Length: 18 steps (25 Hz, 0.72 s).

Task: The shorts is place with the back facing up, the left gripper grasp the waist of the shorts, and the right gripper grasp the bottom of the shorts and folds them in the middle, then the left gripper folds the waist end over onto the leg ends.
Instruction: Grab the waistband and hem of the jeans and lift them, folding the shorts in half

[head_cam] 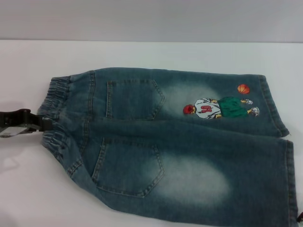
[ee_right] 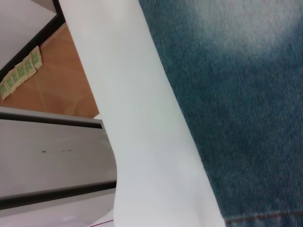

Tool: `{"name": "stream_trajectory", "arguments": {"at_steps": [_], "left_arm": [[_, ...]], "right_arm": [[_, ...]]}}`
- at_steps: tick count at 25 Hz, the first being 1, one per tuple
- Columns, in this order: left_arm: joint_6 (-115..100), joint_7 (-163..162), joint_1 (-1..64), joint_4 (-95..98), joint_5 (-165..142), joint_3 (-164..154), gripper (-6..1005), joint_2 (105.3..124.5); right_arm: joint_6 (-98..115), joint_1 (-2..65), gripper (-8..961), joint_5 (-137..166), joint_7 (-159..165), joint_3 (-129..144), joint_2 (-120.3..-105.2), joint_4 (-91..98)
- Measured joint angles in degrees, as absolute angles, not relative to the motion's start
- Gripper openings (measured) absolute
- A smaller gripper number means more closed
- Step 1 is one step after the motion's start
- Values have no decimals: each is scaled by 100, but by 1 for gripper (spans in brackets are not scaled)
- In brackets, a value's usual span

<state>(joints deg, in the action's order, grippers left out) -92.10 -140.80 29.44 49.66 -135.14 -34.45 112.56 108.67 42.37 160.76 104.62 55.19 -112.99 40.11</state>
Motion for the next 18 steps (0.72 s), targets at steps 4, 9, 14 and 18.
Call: {"name": "stream_trajectory", "arguments": {"at_steps": [4, 9, 14, 18], "left_arm": [[-9229, -14080, 2944, 4966, -13505, -3445, 25, 11261], [-9233, -14080, 2944, 4969, -13499, -3445, 25, 11279], [-9247, -14081, 2944, 4972, -13484, -3445, 25, 11283], [-9253, -14087, 2944, 4974, -13481, -3445, 25, 11283]], "right_arm": [[10852, 4271, 552, 16075, 10462, 5519, -11320, 4008], [10788, 4298, 552, 16075, 10467, 5519, -11343, 4007], [10784, 4321, 553, 16075, 10467, 5519, -11358, 4007], [10793, 4351, 554, 16075, 10462, 5526, -11362, 4008]]}}
